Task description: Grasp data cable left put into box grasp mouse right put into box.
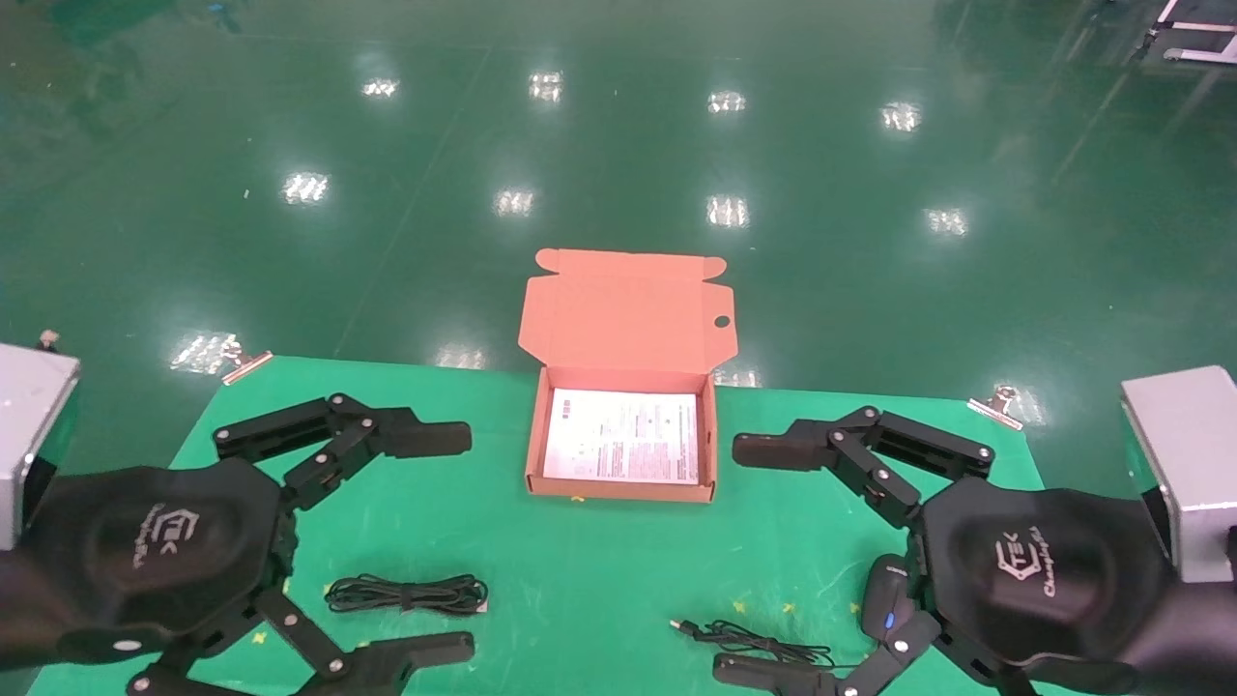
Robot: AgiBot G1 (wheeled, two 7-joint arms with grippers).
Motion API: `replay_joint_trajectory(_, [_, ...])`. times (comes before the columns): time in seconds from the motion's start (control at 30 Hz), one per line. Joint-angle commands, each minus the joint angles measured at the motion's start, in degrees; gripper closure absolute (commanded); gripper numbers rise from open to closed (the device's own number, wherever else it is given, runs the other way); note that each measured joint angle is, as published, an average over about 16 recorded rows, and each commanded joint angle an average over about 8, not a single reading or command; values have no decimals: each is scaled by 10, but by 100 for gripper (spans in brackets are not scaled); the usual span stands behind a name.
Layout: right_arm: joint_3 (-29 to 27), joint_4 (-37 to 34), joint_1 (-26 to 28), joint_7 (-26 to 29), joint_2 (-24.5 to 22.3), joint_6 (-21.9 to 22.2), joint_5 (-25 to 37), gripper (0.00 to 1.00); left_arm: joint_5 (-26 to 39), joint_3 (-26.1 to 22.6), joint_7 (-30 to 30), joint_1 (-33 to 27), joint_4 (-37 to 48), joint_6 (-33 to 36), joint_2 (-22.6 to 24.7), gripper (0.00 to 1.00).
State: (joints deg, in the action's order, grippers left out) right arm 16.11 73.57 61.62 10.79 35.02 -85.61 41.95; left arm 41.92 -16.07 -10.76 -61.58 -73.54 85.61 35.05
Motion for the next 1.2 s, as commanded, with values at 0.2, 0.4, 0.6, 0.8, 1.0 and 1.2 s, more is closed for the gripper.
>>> replay_joint_trajectory(0.2, [0, 0, 0, 0, 0, 0, 0, 0, 0, 0, 0, 0, 0, 0, 0, 0])
replay_joint_trajectory(0.4, [0, 0, 0, 0, 0, 0, 0, 0, 1, 0, -1, 0, 0, 0, -1, 0])
replay_joint_trajectory(0.6, [1, 1, 0, -1, -1, 0, 4, 0, 11, -5, -3, 0, 1, -2, -3, 0])
replay_joint_trajectory(0.8, [14, 20, 18, -13, -14, -2, 58, 0, 35, -22, -14, -5, 5, 6, -3, 0])
replay_joint_trajectory(1.0, [57, 37, 82, -38, -10, -25, 169, 0, 98, -59, -28, -40, 13, 29, 7, 0])
replay_joint_trajectory(1.2, [132, 41, 166, -80, 15, -44, 285, 0, 197, -127, -39, -108, 17, 50, 28, 0])
